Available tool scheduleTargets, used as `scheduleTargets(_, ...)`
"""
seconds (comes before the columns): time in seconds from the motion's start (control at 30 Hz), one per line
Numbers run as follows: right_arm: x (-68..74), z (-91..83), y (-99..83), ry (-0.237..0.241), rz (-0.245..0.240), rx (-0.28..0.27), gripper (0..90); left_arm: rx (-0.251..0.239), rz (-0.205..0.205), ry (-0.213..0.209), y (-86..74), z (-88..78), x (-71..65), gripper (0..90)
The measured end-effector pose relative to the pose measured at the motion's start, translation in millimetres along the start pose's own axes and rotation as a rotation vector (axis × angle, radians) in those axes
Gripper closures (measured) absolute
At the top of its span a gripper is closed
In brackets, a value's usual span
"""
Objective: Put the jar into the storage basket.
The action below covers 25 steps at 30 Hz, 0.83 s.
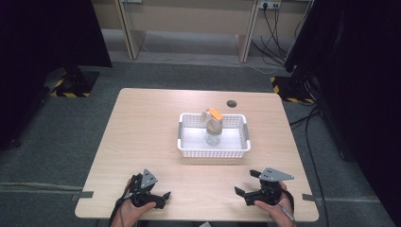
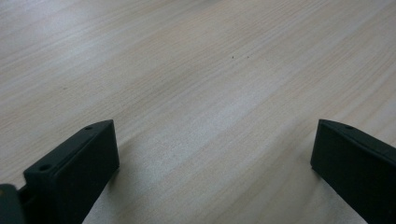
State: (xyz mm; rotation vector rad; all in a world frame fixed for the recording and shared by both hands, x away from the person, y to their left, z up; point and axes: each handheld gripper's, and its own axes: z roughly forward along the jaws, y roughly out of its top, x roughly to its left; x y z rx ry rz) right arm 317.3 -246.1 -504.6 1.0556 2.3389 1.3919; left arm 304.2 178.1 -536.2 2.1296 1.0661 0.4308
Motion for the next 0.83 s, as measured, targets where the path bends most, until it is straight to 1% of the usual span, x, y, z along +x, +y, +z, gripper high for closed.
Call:
scheduleTargets(0.2, -0.4, -3.6, -3.8, -0.004, 0.009, 0.0, 3.2, 0.0, 0.0, 0.0, 0.0, 0.0, 0.0, 0.1)
scheduleTargets(0.47, 0.8, -5.3, -8.1, -0.006, 0.01, 0.003, 3.2, 0.0, 0.0, 0.0, 0.0, 0.0, 0.0, 0.1)
scheduleTargets(0.83, -0.9, -7.8, -9.3, -0.012, 0.017, -0.002, 3.2, 0.0, 0.0, 0.0, 0.0, 0.0, 0.0, 0.1)
